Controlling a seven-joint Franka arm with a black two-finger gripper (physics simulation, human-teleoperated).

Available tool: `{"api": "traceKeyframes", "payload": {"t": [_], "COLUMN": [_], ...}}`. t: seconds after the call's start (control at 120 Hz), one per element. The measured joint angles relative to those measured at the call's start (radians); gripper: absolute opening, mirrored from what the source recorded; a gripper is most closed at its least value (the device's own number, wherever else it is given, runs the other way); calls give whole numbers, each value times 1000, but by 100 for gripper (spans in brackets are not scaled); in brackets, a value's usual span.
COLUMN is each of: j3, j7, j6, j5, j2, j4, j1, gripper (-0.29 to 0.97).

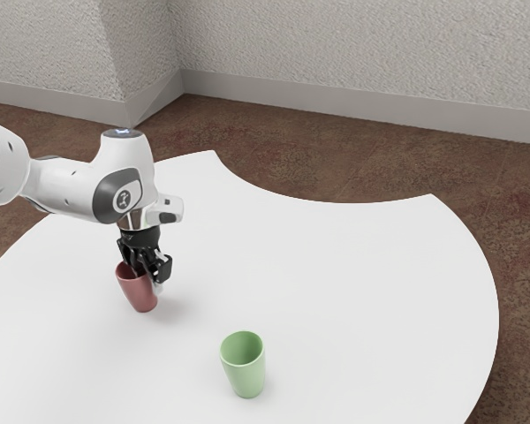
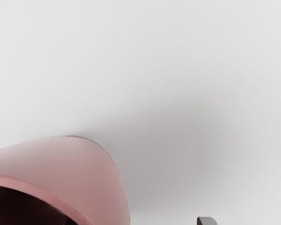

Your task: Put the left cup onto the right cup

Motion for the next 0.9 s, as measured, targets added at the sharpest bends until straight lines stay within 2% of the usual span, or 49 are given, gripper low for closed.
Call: {"api": "traceKeyframes", "payload": {"t": [0.9], "j3": [0], "j7": [-1], "j6": [11], "j5": [1], "j2": [4], "j4": [0], "j1": [0], "gripper": [-6]}}
